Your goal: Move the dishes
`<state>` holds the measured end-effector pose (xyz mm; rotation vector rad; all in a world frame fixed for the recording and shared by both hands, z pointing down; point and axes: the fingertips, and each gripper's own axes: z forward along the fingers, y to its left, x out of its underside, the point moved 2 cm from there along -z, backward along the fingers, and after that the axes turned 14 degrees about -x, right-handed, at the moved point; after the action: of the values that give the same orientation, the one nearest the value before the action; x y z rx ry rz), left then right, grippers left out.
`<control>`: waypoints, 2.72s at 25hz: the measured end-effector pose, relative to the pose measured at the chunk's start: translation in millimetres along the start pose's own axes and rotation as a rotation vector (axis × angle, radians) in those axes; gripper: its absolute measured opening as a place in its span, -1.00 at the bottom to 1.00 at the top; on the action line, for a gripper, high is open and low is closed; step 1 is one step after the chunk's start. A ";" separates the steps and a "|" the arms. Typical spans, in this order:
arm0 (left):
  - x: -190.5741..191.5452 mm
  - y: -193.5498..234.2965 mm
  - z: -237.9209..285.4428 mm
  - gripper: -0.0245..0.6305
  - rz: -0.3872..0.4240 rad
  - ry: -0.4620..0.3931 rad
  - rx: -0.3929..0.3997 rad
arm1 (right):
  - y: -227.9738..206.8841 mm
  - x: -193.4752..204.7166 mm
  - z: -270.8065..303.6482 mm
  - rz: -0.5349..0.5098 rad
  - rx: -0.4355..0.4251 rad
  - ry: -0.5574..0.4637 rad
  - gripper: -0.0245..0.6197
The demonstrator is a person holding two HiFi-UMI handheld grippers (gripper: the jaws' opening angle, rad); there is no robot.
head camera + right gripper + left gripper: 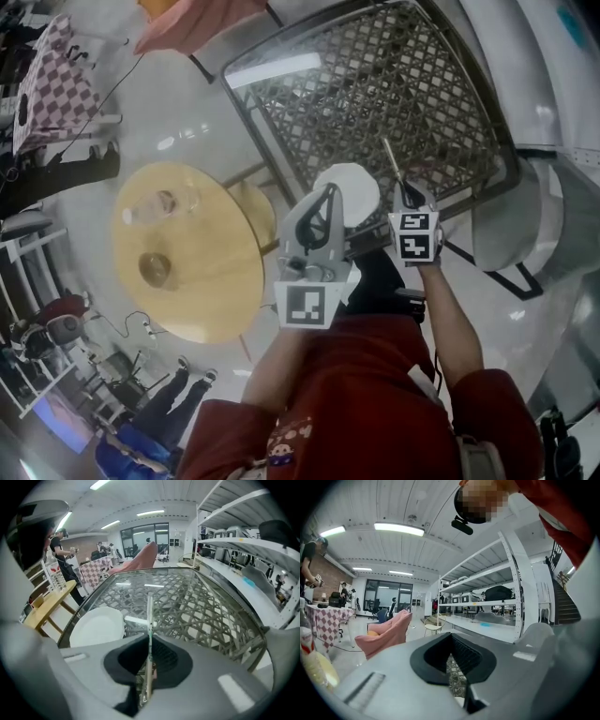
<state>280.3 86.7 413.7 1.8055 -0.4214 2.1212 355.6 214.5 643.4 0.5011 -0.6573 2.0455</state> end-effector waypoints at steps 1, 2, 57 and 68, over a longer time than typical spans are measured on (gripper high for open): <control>1.2 -0.1 0.2 -0.90 0.004 0.001 0.001 | -0.5 2.7 2.1 -0.004 0.001 0.009 -0.86; 2.6 -0.4 0.1 -0.90 0.008 0.004 0.002 | -0.7 5.3 3.7 -0.003 0.003 0.017 -0.86; -26.8 88.8 -70.6 -0.90 -0.039 -0.115 -0.221 | 128.1 -148.8 -124.1 -0.341 -0.035 -0.768 -0.61; -30.0 165.7 -138.0 -0.90 -0.044 -0.144 -0.411 | 239.8 -167.9 -119.4 -0.461 -0.217 -0.811 -0.61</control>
<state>90.9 -6.2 359.9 1.7079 -0.7817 1.7233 225.2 73.3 392.5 1.2443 -1.0956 1.2754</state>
